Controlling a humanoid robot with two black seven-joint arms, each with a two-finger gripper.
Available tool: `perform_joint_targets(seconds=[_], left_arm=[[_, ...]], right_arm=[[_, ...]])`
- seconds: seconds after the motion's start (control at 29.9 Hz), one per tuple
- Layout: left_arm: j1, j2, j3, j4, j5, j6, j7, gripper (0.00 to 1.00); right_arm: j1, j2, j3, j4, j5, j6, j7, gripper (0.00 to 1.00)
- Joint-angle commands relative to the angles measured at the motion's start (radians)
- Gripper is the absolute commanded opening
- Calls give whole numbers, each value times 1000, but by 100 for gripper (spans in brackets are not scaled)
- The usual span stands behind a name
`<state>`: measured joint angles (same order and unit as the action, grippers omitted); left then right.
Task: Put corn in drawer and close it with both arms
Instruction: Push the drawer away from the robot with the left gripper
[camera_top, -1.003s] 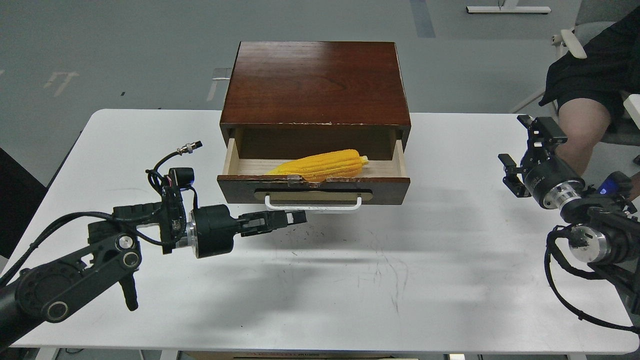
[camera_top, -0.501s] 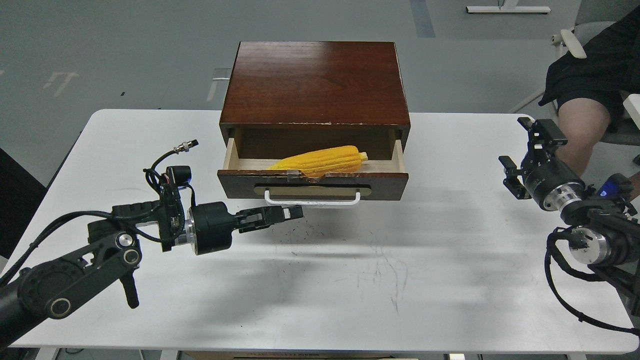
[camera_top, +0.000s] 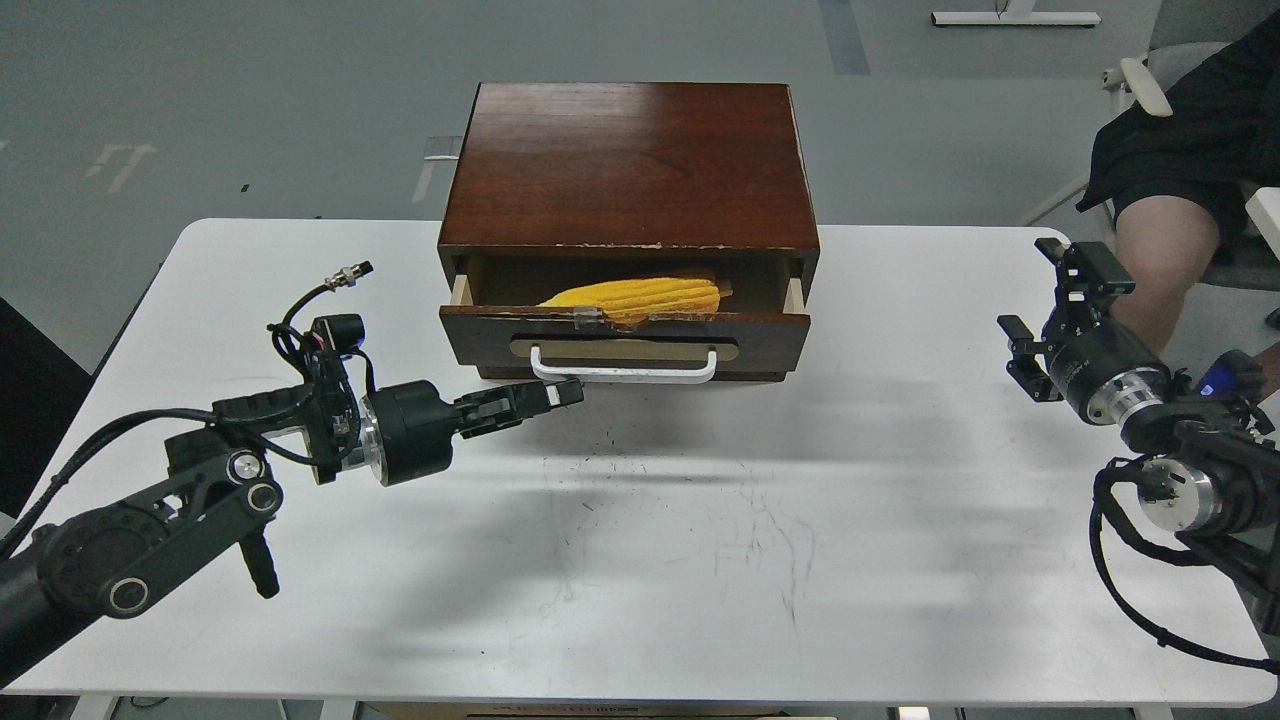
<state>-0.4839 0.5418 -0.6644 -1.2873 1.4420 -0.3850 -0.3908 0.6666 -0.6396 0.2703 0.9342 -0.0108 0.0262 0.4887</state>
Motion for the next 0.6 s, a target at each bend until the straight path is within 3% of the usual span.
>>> perform_joint_targets(seconds=[0.0, 0.57], left_arm=[[-7, 0, 0, 14, 0, 14, 0, 0], [-30, -37, 0, 75, 0, 69, 3, 0]], right_arm=[[-2, 0, 0, 0, 0, 0, 0, 100], [-9, 0, 7, 0, 0, -8, 0, 100]])
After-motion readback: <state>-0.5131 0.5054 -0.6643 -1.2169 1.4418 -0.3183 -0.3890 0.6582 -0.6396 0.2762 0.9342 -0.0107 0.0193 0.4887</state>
